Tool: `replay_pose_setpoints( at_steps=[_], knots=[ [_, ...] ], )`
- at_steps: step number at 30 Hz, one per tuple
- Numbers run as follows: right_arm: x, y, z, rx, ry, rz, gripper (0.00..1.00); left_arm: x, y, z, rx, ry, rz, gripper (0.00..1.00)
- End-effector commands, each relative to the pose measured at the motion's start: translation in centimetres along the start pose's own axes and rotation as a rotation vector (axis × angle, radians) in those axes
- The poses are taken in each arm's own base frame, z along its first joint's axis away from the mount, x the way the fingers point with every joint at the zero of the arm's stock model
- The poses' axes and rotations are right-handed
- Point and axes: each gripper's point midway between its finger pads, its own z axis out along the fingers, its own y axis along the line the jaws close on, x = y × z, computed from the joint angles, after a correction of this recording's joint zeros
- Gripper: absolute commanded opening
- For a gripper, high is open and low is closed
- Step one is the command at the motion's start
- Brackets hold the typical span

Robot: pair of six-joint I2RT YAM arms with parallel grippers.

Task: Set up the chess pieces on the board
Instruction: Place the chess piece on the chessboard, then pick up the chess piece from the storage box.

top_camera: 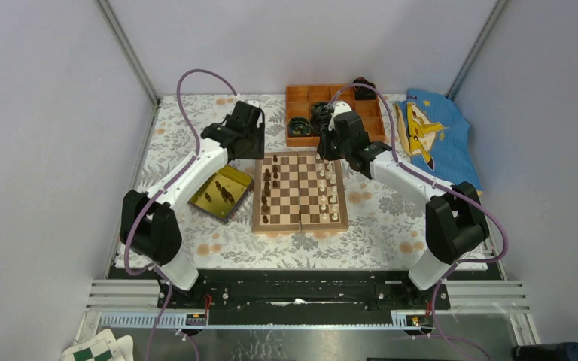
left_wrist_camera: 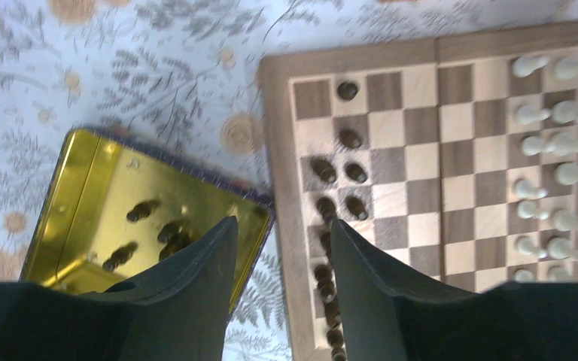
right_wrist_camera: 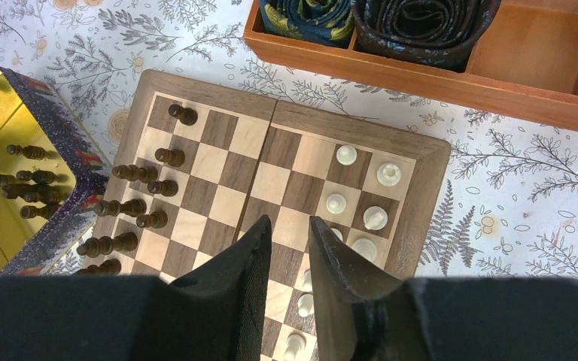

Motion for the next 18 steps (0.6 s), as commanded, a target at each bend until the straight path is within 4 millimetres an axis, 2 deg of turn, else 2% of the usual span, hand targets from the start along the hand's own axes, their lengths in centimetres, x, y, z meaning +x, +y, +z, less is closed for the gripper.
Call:
replay_pose_setpoints(
  at_steps=[1,10,18],
  knots=[
    [-2.5,0.6,-1.1,-0.031,-0.081,0.007,0.32,2.8,3.2,0.3,-0.108,0.030,-0.034,0.57],
    [-2.7,0.6,-1.3,-0.031,-0.087,0.008,0.33,6.9,8.2,1.0,-0.182,0.087,-0.147,0.58],
    [-2.7,1.2,-1.4,-0.058,-0.083,0.006,0.38,9.1,10.1,1.9,-0.200,0.129,-0.201,0.57]
  ],
)
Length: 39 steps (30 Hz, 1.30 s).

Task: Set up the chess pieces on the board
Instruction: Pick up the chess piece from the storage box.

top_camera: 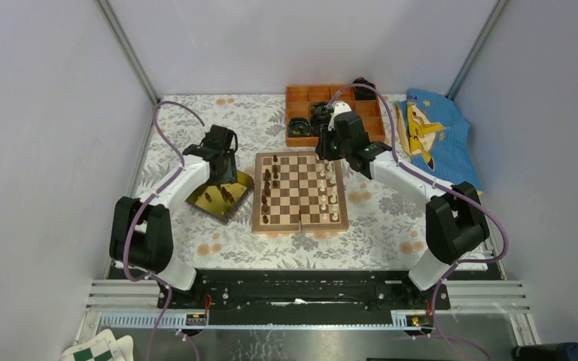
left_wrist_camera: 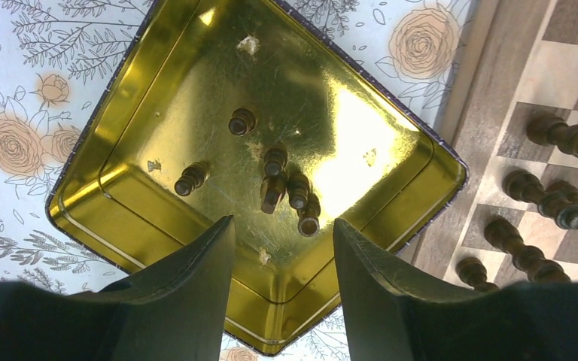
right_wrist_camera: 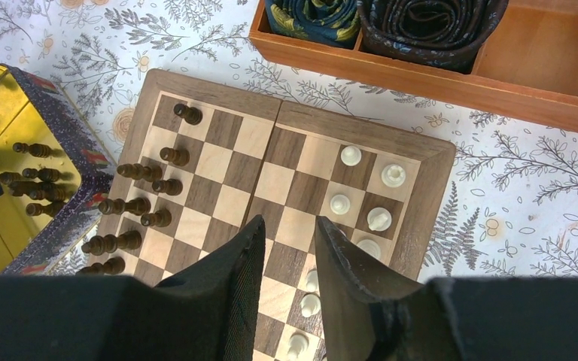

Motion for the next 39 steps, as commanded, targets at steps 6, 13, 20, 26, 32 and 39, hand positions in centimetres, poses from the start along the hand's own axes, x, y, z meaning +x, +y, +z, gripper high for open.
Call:
replay_pose_setpoints(
  at_steps=[6,13,20,26,32,39],
  knots=[
    [-2.6,1.0,-1.3,-0.047,-0.079,0.006,0.39,-0.1,0.6,1.2,0.025,-0.015,-0.062,0.55],
    [-2.5,1.0,-1.1,-0.048,-0.077,0.007,0.40,0.6,0.6,2.0,0.032,0.010,-0.063,0.51],
    [-2.4,1.0,-0.9,-0.049,-0.072,0.006,0.39,1.4,0.9,3.1,0.026,0.041,-0.061,0.48],
    [-2.2,0.9,-0.8,-0.048,-0.067,0.006,0.39,1.7,1.1,3.8,0.026,0.059,-0.071,0.46],
    [-2.1,1.0,-0.7,-0.049,-0.064,0.008,0.38,1.9,1.2,4.1,0.031,0.068,-0.073,0.42],
    [-2.0,0.9,-0.7,-0.049,-0.064,0.008,0.38,2.1,1.2,4.2,0.034,0.075,-0.074,0.37]
  ],
)
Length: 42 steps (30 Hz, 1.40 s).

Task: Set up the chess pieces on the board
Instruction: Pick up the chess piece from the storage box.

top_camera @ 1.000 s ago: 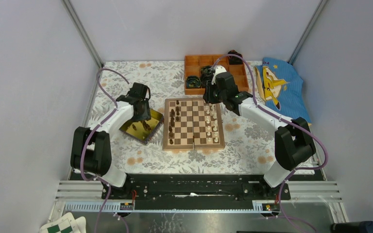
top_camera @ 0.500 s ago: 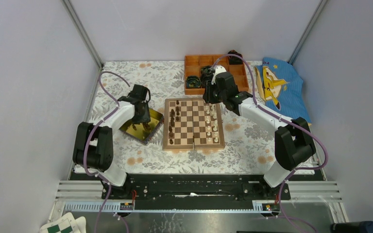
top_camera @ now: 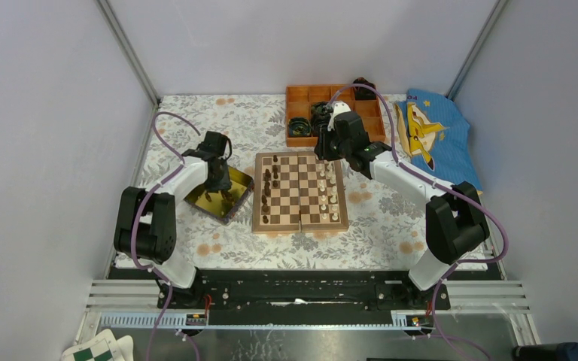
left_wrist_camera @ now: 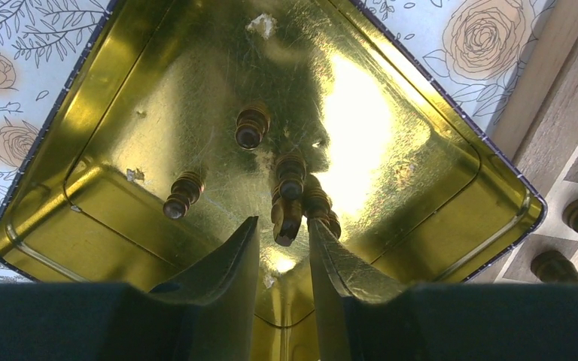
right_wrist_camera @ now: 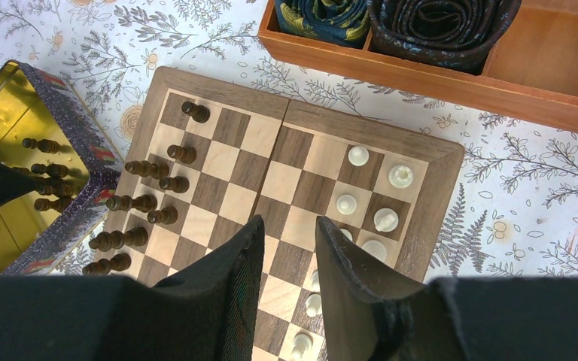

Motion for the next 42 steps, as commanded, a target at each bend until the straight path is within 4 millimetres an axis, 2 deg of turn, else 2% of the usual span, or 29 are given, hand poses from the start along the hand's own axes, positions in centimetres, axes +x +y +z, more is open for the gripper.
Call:
replay_pose_setpoints(
  at_steps=[1,11,25,36,42],
  knots=[
    [-2.1,0.5,-0.7,-0.026,-0.068,0.008,0.38,-0.1,-0.1,0.7,0.014,-0.011,-0.006,0.36],
    [-2.1,0.5,-0.8,-0.026,-0.070,0.010,0.37,0.2,0.0,0.8,0.014,-0.001,-0.003,0.28],
    [-2.0,0.6,-0.9,-0.033,-0.066,0.012,0.36,-0.2,0.1,-0.1,0.014,-0.018,0.000,0.03],
    [-1.9,0.8,-0.9,-0.039,-0.064,0.015,0.36,-1.3,0.1,-3.7,0.039,-0.087,-0.035,0.00],
    [-2.1,0.8,-1.1,-0.041,-0.069,0.015,0.36,-2.9,-1.2,-6.9,0.092,-0.152,-0.025,0.00]
  ],
)
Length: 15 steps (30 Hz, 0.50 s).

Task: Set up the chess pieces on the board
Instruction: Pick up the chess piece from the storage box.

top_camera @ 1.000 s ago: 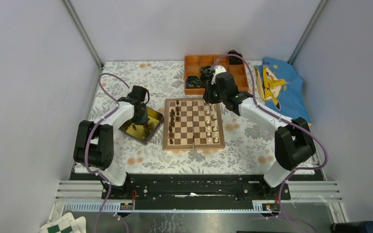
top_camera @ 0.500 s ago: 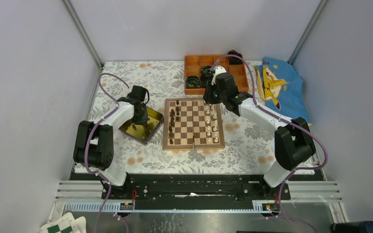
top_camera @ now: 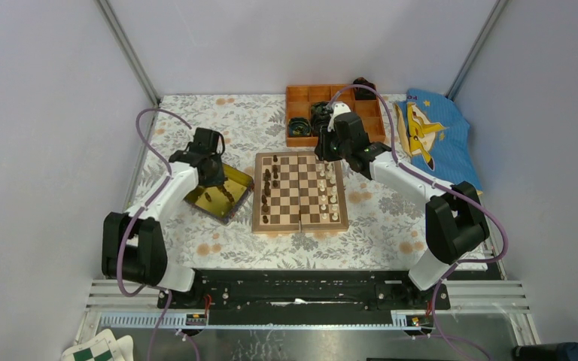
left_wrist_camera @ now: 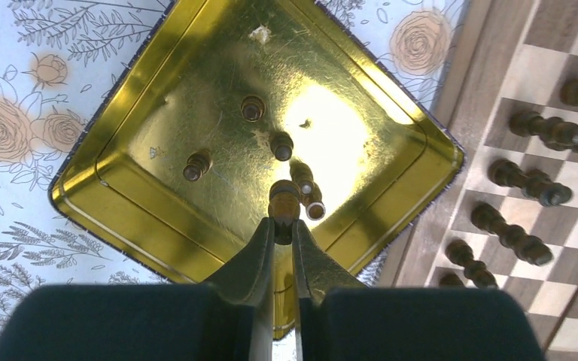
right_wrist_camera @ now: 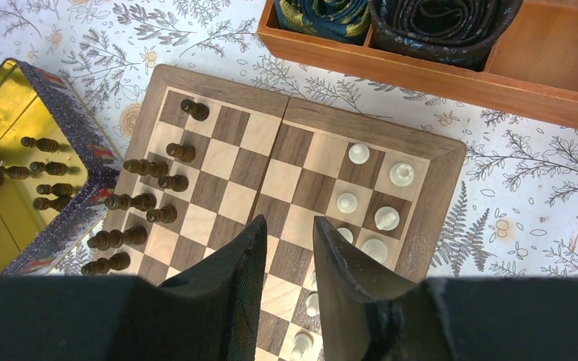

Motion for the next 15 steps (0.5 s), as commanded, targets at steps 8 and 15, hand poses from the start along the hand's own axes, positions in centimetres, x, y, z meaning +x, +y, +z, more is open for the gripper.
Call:
replay_pose_setpoints(
  at_steps=[8,15],
  knots=[
    [-2.4,0.6,-1.5,-0.026,-0.080,0.011,0.36,-5.0,-6.5,-4.8,0.120,-0.096,0.082,0.00],
    [-2.5,0.3,-1.7,-0.008,-0.090,0.008,0.36,-6.7,-10.7,-2.7,0.171,-0.044,0.139,0.00]
  ],
)
